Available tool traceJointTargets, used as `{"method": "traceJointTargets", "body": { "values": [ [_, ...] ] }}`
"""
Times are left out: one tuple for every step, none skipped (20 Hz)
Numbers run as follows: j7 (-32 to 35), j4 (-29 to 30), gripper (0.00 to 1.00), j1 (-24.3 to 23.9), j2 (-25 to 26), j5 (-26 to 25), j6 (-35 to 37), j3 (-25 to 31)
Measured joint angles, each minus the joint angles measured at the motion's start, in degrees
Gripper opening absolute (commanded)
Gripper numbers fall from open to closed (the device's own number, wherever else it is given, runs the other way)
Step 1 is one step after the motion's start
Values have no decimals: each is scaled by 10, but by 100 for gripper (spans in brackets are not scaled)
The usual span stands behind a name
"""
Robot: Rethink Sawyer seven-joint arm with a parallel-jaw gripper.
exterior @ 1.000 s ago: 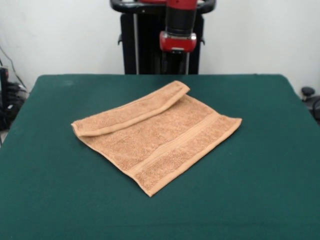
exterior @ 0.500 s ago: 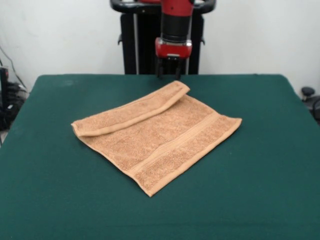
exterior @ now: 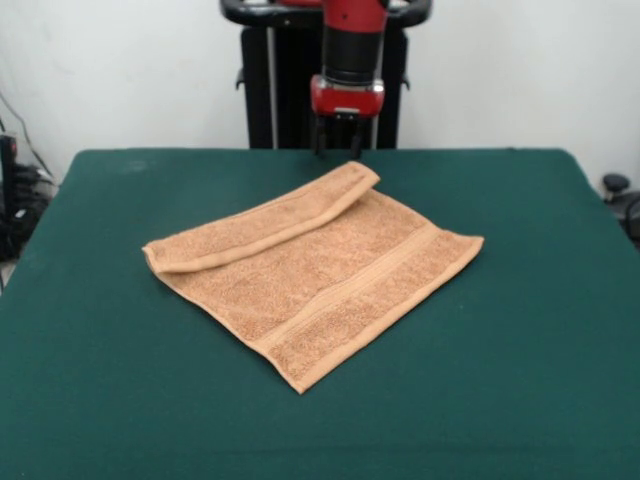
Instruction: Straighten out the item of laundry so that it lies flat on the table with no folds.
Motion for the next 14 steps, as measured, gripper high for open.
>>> {"method": "traceJointTargets", "body": {
  "values": [
    [0, 0, 100, 0, 0, 0, 1, 0],
    [0, 0, 100, 0, -1, 0, 2, 0],
    [0, 0, 100, 1, -2, 0, 4, 0],
    [0, 0, 100, 1, -3, 0, 5, 1],
    [0, 0, 100, 1, -4, 0, 9, 2],
    [0, 0, 100, 1, -5, 0, 13, 2],
    [0, 0, 100, 1, -7, 1, 18, 3],
    [0, -1, 100, 1, -10, 1, 26, 5],
    [0, -1, 100, 1, -12, 1, 31, 6],
    [0, -1, 100, 1, -14, 1, 35, 7],
    [0, 0, 100, 1, -16, 0, 40, 8],
    [0, 0, 100, 1, -20, 0, 45, 10],
    [0, -1, 100, 1, -24, 1, 52, 11],
    [0, 0, 100, 1, -33, 1, 67, 15]
  ]
}}
